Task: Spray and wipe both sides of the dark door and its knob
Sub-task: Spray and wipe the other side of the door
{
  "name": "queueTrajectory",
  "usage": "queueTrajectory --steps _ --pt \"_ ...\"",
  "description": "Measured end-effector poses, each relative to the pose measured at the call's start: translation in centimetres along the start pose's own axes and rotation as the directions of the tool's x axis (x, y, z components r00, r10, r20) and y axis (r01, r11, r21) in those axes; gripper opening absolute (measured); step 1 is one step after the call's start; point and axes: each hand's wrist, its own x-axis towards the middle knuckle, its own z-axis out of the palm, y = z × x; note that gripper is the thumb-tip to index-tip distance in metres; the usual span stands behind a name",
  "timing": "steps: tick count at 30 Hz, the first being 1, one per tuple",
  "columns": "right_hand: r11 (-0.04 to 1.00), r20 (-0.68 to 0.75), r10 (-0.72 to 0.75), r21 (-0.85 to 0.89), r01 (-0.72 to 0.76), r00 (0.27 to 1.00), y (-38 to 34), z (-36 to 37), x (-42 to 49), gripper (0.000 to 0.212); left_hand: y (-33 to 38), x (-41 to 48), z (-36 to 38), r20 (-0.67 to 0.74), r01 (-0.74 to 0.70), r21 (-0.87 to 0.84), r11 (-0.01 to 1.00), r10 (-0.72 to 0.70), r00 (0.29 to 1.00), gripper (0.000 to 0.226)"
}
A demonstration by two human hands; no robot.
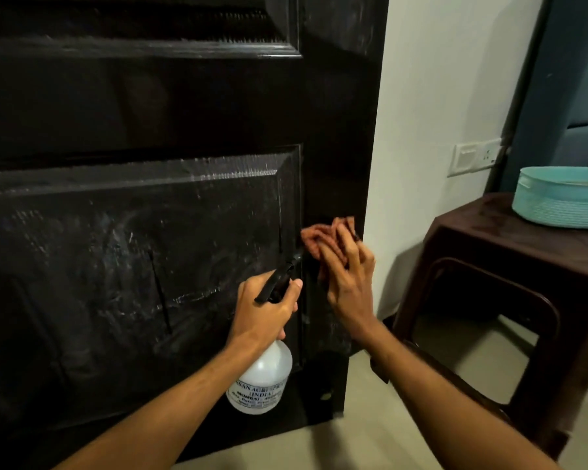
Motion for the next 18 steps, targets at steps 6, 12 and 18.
queueTrajectory --steps 6,12,18 --pt "0.983 0.084 0.124 0.123 -0.134 0.989 1.6 -0.5 -3.2 0.081 -2.8 -1.2 2.0 0.114 0.035 0.037 0.999 -0.039 0.993 0.022" --pt "0.983 0.018 0.15 0.104 -0.151 0.989 1.6 0.6 -2.9 0.061 -6.9 -2.0 3.7 0.053 0.069 0.079 0.995 -0.073 0.996 0.023" --pt "0.978 0.276 0.149 0.103 -0.183 0.95 0.6 2.3 -12.4 0.065 -10.2 -3.7 3.8 0.072 0.094 0.079 0.992 -0.099 0.992 0.022"
